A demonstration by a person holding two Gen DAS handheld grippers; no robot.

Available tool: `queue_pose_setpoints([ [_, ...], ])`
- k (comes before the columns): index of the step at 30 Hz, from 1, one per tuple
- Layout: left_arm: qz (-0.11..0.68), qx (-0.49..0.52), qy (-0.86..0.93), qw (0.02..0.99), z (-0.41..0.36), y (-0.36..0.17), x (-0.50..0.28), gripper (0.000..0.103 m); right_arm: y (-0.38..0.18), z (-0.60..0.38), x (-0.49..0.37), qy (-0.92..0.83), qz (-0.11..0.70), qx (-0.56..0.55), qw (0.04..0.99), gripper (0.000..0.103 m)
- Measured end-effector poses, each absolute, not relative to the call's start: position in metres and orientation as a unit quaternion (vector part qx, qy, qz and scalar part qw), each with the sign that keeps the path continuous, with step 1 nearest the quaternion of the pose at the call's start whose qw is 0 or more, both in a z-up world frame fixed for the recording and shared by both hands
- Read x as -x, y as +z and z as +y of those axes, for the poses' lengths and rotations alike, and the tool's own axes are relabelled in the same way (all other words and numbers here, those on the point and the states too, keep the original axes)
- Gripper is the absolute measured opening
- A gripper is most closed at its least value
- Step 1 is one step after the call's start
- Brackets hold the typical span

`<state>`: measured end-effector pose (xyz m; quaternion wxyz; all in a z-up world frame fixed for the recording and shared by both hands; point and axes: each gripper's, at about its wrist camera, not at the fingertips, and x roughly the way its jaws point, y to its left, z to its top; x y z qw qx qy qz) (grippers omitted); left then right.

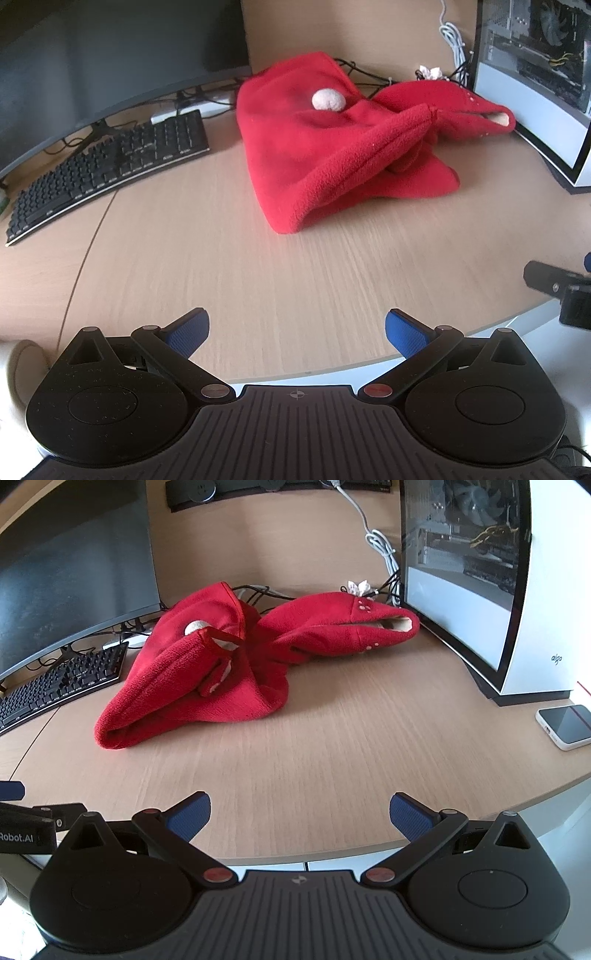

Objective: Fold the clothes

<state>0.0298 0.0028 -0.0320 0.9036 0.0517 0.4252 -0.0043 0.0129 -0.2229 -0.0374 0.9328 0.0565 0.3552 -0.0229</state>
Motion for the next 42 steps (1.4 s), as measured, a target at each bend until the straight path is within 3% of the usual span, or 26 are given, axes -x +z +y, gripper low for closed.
queue_pose_setpoints([
  [5, 0.411, -0.076, 0.002, 0.909, -0.002, -0.029, -0.048, 0.103, -0.034, -0.236, -0.037, -0.02, 0.351, -0.049, 0.935, 0.103],
  [15, 0.323, -0.275, -0.043, 0.905, -0.067, -0.035, -0.131, 0.103, -0.019, -0.27, -0.125, 0.013, 0.317, -0.017, 0.948, 0.103],
  [18, 0.283, -0.319, 0.014, 0.905, -0.083, -0.036, -0.155, 0.103, -0.018, -0.274, -0.153, 0.029, 0.311, -0.001, 0.95, 0.103],
  [23, 0.292, -0.241, 0.11, 0.919, -0.054, -0.015, -0.189, 0.103, -0.013, -0.277, -0.209, 0.098, 0.308, -0.015, 0.946, 0.103],
  [29, 0.3, -0.234, 0.251, 0.89, -0.002, -0.015, -0.209, 0.103, -0.038, -0.257, -0.291, 0.207, 0.366, -0.168, 0.892, 0.103],
  [32, 0.321, -0.219, 0.327, 0.861, 0.044, -0.016, -0.212, 0.103, -0.049, -0.234, -0.3, 0.249, 0.38, -0.187, 0.871, 0.103],
  [35, 0.352, -0.132, 0.317, 0.871, 0.088, -0.009, -0.193, 0.103, -0.051, -0.213, -0.296, 0.256, 0.374, -0.172, 0.875, 0.103],
  [42, 0.35, 0.07, 0.084, 0.93, 0.129, 0.016, -0.119, 0.103, -0.045, -0.207, -0.302, 0.273, 0.375, -0.252, 0.849, 0.103],
])
